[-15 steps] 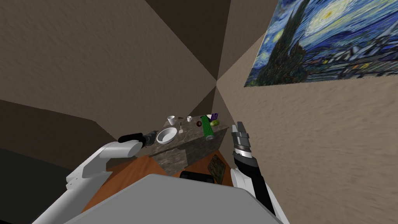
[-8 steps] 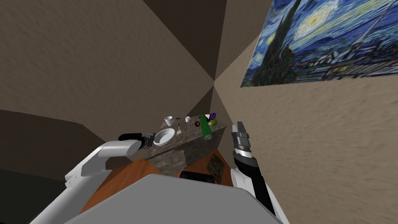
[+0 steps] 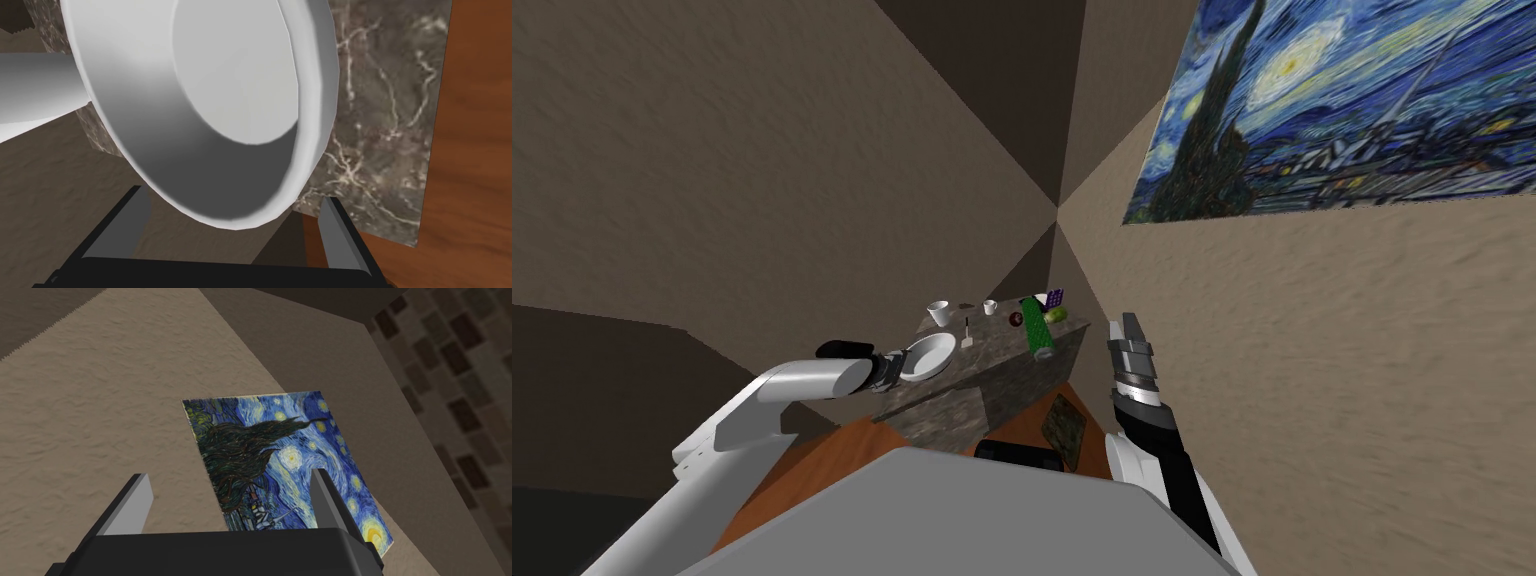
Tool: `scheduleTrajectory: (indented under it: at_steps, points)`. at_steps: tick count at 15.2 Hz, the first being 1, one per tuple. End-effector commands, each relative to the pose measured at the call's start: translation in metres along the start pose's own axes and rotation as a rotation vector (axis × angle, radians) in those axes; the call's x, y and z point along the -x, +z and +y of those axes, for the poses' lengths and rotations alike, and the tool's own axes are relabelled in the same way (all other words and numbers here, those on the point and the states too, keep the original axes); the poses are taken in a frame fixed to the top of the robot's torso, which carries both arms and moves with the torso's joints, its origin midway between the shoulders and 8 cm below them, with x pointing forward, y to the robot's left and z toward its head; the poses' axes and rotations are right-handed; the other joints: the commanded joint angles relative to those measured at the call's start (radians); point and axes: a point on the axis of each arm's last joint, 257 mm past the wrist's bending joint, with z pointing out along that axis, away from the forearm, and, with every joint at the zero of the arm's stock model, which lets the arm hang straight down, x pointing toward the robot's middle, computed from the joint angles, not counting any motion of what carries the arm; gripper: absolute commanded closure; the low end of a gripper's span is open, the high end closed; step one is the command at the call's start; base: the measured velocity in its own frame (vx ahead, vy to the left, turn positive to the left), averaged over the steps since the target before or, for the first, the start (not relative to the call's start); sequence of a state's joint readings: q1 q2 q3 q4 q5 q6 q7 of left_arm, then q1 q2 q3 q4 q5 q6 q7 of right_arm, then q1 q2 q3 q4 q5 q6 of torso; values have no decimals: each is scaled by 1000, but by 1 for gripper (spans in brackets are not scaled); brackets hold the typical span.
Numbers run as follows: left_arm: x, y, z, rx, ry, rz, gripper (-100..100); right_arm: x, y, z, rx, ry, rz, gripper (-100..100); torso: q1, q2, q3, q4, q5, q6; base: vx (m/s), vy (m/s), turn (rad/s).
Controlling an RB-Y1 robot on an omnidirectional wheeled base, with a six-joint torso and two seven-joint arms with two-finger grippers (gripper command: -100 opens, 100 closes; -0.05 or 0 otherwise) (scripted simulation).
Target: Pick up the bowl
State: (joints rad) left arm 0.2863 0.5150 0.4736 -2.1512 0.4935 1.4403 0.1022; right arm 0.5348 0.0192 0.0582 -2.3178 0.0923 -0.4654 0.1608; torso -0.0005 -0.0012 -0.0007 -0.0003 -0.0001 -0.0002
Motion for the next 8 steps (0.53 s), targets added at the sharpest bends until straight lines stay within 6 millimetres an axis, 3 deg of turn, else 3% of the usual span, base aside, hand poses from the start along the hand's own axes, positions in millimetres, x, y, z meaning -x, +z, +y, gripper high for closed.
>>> scheduleTrajectory:
  at_steps: [1,8]
  points:
    - [3,-1,9,43,-15,5,-100,0,0,0,0,0,0,0,0,0,0,0,0,0,14,-6,-93]
    - [6,-6,37,169,-38,10,-100,0,0,0,0,0,0,0,0,0,0,0,0,0,14,-5,-83]
